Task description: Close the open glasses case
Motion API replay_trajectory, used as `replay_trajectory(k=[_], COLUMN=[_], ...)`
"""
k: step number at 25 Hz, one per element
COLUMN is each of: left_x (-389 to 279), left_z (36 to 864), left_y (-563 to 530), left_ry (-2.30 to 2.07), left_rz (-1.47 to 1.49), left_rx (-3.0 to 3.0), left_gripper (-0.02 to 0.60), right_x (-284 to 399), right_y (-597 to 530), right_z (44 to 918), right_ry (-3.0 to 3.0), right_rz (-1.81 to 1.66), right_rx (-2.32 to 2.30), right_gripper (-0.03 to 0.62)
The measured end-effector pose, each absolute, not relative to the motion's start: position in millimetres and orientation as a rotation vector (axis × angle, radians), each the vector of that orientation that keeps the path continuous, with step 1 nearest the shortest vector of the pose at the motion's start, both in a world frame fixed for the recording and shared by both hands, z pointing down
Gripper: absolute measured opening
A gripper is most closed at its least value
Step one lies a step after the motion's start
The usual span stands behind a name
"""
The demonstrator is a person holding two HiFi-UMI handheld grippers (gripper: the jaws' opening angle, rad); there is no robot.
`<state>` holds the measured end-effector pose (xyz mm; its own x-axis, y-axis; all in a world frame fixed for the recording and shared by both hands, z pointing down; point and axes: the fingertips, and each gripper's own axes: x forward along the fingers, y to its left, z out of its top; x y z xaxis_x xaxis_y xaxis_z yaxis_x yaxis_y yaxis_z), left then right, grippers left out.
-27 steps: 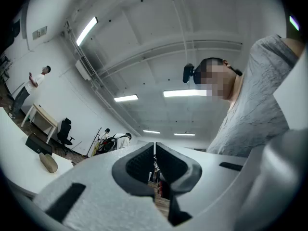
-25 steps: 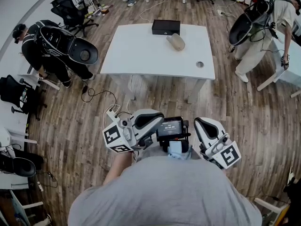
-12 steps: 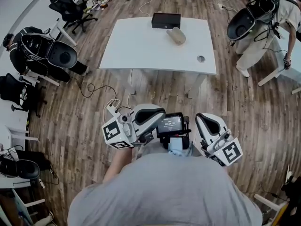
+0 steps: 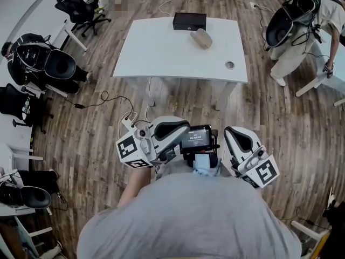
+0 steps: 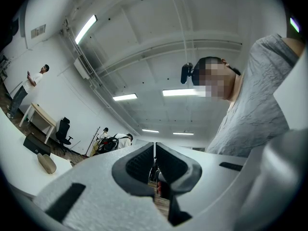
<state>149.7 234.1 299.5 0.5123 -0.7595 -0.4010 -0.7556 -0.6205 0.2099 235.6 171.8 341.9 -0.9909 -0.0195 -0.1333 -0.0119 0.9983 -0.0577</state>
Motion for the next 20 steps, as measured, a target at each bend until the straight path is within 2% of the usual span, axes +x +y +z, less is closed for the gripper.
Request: replay_trajectory(k=[20], left_x=[152.3], left_z=[294.6], left_y=[236.3], left_ry=[-1.341], left_rz=[-0.745], left_rx=[2.732], left_gripper=[0.025], right_x=[237.0], right_y=[177.9], right_z=[327.0], right_ry=[2.928], right_rz=[-0.139], right_rx=[0.045], right_gripper=[0.035])
